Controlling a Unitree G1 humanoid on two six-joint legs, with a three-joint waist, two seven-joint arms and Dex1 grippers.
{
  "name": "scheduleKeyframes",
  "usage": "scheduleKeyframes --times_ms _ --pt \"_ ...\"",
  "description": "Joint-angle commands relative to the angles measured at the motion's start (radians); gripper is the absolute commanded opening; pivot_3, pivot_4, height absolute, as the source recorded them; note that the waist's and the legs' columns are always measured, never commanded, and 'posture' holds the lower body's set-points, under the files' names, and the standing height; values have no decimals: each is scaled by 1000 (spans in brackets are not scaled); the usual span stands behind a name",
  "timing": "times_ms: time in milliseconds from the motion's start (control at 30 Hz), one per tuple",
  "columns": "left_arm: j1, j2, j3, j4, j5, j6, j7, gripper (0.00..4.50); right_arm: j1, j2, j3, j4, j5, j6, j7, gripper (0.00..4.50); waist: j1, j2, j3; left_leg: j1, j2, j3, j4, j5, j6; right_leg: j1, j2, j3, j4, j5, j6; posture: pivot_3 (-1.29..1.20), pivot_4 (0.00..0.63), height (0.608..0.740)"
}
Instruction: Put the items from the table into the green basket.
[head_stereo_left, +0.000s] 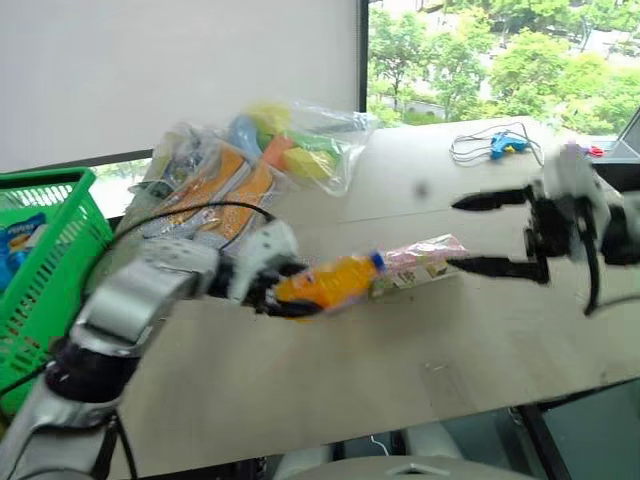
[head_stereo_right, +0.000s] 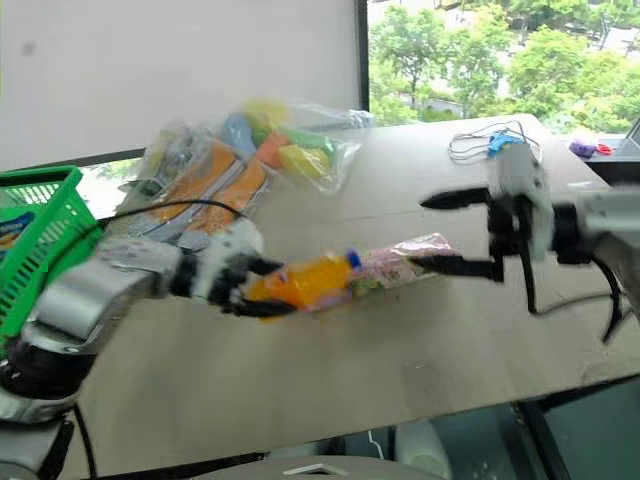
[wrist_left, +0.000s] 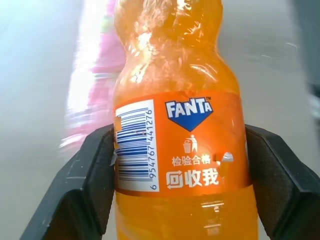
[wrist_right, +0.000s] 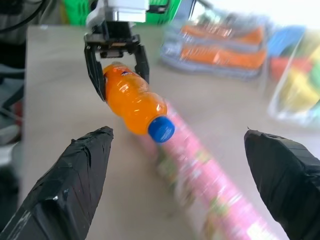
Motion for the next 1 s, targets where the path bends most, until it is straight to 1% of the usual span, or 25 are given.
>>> scheduleKeyframes --times_ms 33,67,167,200,267,367,467,533,600,633,733,867,1000 --pt "-83 -24 189 129 34 -68 179 2992 -201 72 80 99 -1 41 72 4500 27 -4 2 -1 0 -2 0 1 -1 0 0 -2 0 1 -1 48 0 740" --pt "-135 -19 219 176 47 -46 237 2992 -249 89 102 116 -5 56 89 4500 35 -5 2 -1 0 -4 0 1 -1 -1 1 -3 0 2 -2 65 0 740" --pt "-280 20 298 346 92 -59 372 2992 -359 151 147 154 -10 71 137 4500 73 -7 3 -6 0 -7 0 2 -3 -5 1 -7 1 2 -3 103 0 740" --pt "-313 44 308 406 120 -91 403 2992 -385 171 156 165 -10 77 148 4500 78 -9 2 -8 0 -8 0 3 -6 -7 2 -7 1 3 -4 108 0 740" --pt "-340 94 315 494 178 -148 450 2992 -407 189 164 168 -18 80 160 4500 85 -11 1 -11 0 -8 -1 4 -7 -11 1 -8 1 3 -4 124 0 740" --pt "-352 171 349 638 236 -247 500 2992 -428 217 156 164 -15 88 159 4500 96 -12 0 -16 -4 -6 -3 3 -6 -17 -2 -7 1 3 -4 138 0 740" --pt "-358 214 387 759 245 -317 513 2992 -431 235 141 165 -28 80 140 4500 106 -13 -1 -21 -4 -4 -2 3 -6 -24 -2 -6 4 3 -4 144 0 740" --pt "-307 240 417 792 254 -367 508 2992 -407 222 105 129 -11 97 119 4500 114 -15 -2 -21 -4 -5 -2 3 -6 -24 -2 -6 5 3 -4 152 0 740" --pt "-277 255 443 850 253 -413 507 2992 -403 230 78 117 -10 107 68 4500 123 -17 -2 -21 -4 -4 -2 3 -6 -24 -2 -6 6 3 -4 152 0 740" --pt "-270 264 436 901 269 -456 512 2992 -414 246 71 125 -14 113 37 4500 126 -18 -3 -21 -4 -3 -2 3 -6 -24 -2 -5 6 3 -4 151 0 740" --pt "-216 267 441 946 288 -523 531 2992 -410 256 35 101 -12 129 -33 4500 130 -20 -5 -19 -4 -1 -2 4 -8 -23 -2 -4 10 3 -4 132 0 740" --pt "-238 243 378 1037 344 -603 564 2992 -407 295 31 61 -18 158 -139 4500 134 -24 -7 -17 -2 -3 -1 3 -11 -23 -2 -6 14 4 -7 108 0 740" --pt "-241 225 352 1066 358 -613 568 2992 -388 301 20 29 -10 172 -183 4500 137 -27 -9 -17 -2 -5 -1 5 -12 -23 -2 -9 15 5 -8 105 0 740"
